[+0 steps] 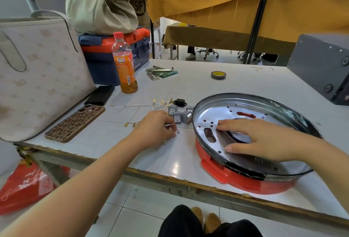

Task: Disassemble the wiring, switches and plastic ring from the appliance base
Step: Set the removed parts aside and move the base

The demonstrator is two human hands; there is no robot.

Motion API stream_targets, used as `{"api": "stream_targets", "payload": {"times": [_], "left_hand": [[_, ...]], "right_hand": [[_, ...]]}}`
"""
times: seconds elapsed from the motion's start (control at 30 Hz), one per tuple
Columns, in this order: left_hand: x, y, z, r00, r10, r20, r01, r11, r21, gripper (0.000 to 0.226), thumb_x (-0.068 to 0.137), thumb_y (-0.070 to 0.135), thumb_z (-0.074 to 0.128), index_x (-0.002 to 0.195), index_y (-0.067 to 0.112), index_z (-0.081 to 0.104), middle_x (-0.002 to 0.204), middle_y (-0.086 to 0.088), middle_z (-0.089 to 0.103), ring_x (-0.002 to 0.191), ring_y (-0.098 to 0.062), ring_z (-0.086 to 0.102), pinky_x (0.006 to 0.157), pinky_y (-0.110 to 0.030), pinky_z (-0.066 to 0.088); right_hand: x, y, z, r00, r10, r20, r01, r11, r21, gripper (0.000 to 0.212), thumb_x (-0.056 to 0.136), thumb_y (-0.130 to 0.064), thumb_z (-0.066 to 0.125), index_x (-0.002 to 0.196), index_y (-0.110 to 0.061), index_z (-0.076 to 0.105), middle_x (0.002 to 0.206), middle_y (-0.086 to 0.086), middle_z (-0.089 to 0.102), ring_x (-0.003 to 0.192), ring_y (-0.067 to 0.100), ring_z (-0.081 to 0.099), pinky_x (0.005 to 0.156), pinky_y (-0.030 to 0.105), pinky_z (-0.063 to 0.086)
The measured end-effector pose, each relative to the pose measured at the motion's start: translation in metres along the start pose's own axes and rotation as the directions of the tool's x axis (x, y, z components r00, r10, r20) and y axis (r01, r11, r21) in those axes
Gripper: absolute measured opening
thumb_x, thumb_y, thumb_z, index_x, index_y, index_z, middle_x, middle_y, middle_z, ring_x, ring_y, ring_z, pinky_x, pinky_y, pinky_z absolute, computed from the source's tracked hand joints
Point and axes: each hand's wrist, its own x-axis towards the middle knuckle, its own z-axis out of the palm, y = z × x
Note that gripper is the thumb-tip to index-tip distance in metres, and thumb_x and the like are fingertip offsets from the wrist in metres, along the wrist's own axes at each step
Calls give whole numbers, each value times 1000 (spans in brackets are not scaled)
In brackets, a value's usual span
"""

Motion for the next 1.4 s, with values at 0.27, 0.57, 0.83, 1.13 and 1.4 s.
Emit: {"api": "stream_targets", "payload": {"times": [0.27, 0.57, 0.83, 1.13, 1.4], "left_hand": [[-15, 21, -34, 998, -42, 38, 56, 694, -718, 25, 96, 10, 49, 105, 21, 70, 68, 12, 63, 61, 5, 58, 61, -10, 48], [-9, 93, -28, 998, 26, 58, 51, 220, -974, 10, 83, 7, 64, 90, 5, 71, 74, -7, 69, 65, -12, 66, 60, -16, 53], [-11, 123, -2, 987, 163, -1, -120, 721, -683, 39, 83, 40, 66, 121, 34, 61, 100, 18, 70, 90, 5, 64, 67, -27, 56], [-29, 148, 12, 802, 472, 367, -452, 880, -144, 62, 69, 79, 48, 122, 47, 56, 118, 17, 62, 85, 7, 58, 74, -16, 45], [-29, 146, 13, 814, 433, 387, -418, 899, -126, 62, 61, 85, 41, 112, 53, 57, 116, -17, 64, 105, -31, 60, 92, -47, 47]], "right_hand": [[-2, -11, -5, 981, 12, -193, 25, 982, 188, 43, 88, -42, 59, 129, -34, 53, 130, -22, 51, 110, -7, 47, 82, -6, 31], [-3, -37, -12, 920, 186, -345, 146, 654, 742, 16, 86, -23, 66, 92, -8, 71, 73, 4, 68, 61, 10, 61, 59, 30, 49], [-37, 5, -20, 829, 408, -383, 99, 567, 818, 13, 86, -12, 66, 76, -3, 68, 54, 1, 58, 47, 8, 50, 43, 17, 40], [-97, 97, -5, 583, 707, -401, -182, 595, 783, 19, 85, -12, 68, 67, -6, 67, 49, -1, 55, 44, 8, 47, 43, 19, 38], [-95, 131, 27, 545, 777, -316, -517, 608, 603, 22, 86, -25, 69, 70, -10, 67, 61, 5, 59, 61, 19, 52, 56, 26, 39]]}}
